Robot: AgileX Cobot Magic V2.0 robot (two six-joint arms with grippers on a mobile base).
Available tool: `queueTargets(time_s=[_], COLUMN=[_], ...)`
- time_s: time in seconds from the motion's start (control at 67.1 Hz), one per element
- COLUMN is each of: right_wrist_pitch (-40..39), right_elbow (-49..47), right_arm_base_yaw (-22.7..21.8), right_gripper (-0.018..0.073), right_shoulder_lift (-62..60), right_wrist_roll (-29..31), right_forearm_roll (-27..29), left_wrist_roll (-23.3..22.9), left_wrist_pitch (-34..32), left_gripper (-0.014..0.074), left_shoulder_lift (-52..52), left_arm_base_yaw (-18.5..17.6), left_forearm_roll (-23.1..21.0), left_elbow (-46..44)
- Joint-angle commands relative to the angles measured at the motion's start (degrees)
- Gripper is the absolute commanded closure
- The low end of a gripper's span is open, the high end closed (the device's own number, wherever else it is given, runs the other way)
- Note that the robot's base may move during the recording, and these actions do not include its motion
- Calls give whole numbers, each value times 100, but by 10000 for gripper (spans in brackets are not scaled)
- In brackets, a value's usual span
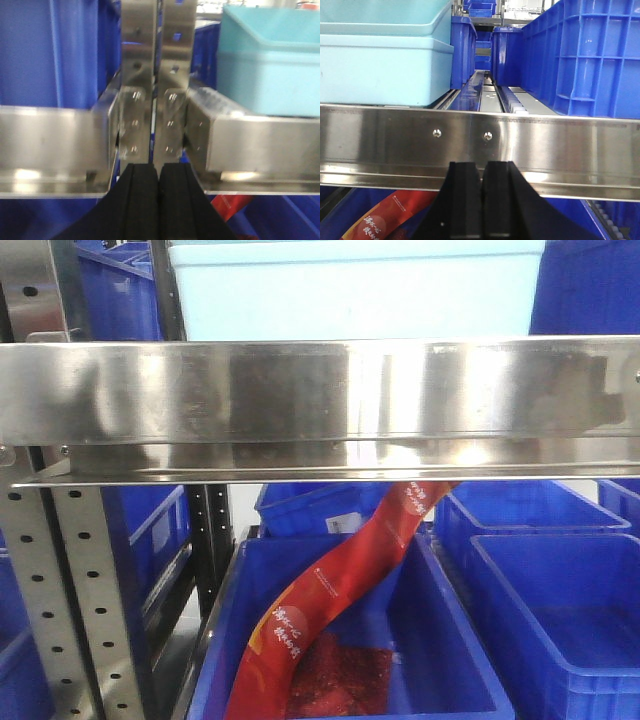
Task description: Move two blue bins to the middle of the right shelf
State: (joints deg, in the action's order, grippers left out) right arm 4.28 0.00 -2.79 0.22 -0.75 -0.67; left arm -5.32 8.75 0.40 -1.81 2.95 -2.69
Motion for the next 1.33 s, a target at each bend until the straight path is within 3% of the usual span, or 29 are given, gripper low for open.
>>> queueTargets(time_s=[0.0, 0.045, 1.311], right_wrist_pitch=[-131, -131, -131], right_elbow=[0, 0, 0], right_arm_base_yaw=[1, 1, 1], right_gripper=[723, 723, 723], right_shoulder_lift=[-22, -22, -22], right_wrist_roll=[20, 20, 20], right_forearm_roll=[-46, -46, -46], left_wrist_roll=[103, 90, 90], left_wrist_pitch=[-728, -1094, -954], left_gripper=[707, 707, 707], left_shoulder_lift=[-40, -40, -40], left_arm_base_yaw=[77, 77, 77], left_forearm_roll=[-150, -163, -258], left_elbow=[269, 269, 269])
